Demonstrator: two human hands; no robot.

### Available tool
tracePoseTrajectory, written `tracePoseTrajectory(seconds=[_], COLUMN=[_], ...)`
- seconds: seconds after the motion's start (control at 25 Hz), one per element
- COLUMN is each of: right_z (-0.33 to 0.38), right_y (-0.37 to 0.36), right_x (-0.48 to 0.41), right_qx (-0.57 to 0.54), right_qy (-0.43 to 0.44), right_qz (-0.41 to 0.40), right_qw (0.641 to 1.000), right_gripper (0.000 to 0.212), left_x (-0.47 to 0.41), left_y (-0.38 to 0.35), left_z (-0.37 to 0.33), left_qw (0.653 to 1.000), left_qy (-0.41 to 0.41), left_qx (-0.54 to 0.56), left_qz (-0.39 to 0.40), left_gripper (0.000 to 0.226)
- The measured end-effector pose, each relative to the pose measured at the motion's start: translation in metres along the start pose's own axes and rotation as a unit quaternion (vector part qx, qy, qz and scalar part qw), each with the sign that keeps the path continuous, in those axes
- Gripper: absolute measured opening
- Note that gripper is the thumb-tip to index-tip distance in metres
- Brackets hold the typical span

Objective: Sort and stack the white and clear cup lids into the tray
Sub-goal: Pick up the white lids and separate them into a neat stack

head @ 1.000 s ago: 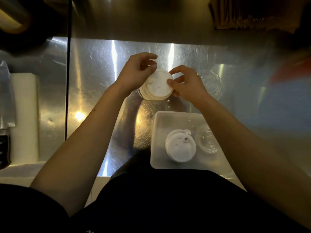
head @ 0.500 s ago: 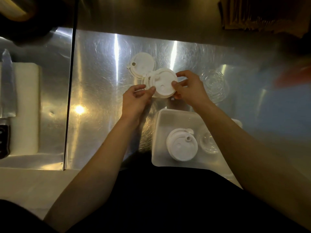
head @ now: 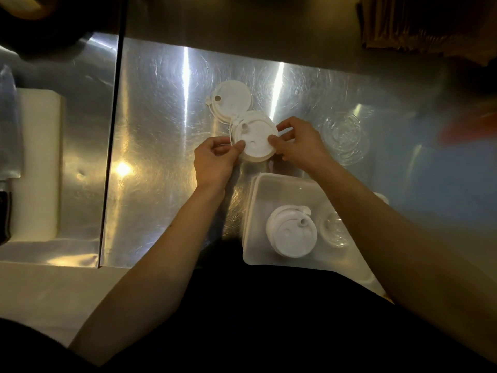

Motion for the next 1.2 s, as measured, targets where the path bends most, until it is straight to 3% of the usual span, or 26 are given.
tracePoseTrajectory(seconds=[0.16,0.4,0.68,1.04,1.2], right_z=[0.003,0.007,0.007,0.002,0.004], right_y=[-0.001,-0.003,-0.006,-0.014,-0.011], right_x=[-0.006,-0.019,-0.028,-0.039,-0.035], right_qx=[0.065,0.064,0.028,-0.006,-0.096], right_qy=[0.035,0.048,0.035,-0.008,-0.032], right_qz=[-0.016,-0.019,-0.028,0.003,0.014], right_qw=[0.997,0.997,0.999,1.0,0.995], right_gripper=[0.032,0.028,0.027,0.031,0.03], left_x=[-0.003,-0.006,-0.007,-0.019,-0.018], left_y=[-0.003,-0.009,-0.011,-0.007,-0.004], left_z=[0.002,0.001,-0.001,-0.002,-0.006], left_qw=[1.0,0.998,0.995,0.997,0.997], left_qy=[-0.003,-0.034,-0.042,-0.051,-0.059], left_qx=[-0.011,-0.035,-0.074,-0.059,-0.033], left_qz=[-0.018,-0.031,-0.041,0.015,0.044], left_gripper=[0.037,0.044,0.052,0.038,0.033])
Point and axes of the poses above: each hand's wrist, its own x-axis away from the middle knuckle, its own y-axis out of the back of the hand, z = x × y, the point moved 1 cm from there along -x, towards the middle knuckle, and after that the axes turned 1 degree about y, right-handed, at the moved point
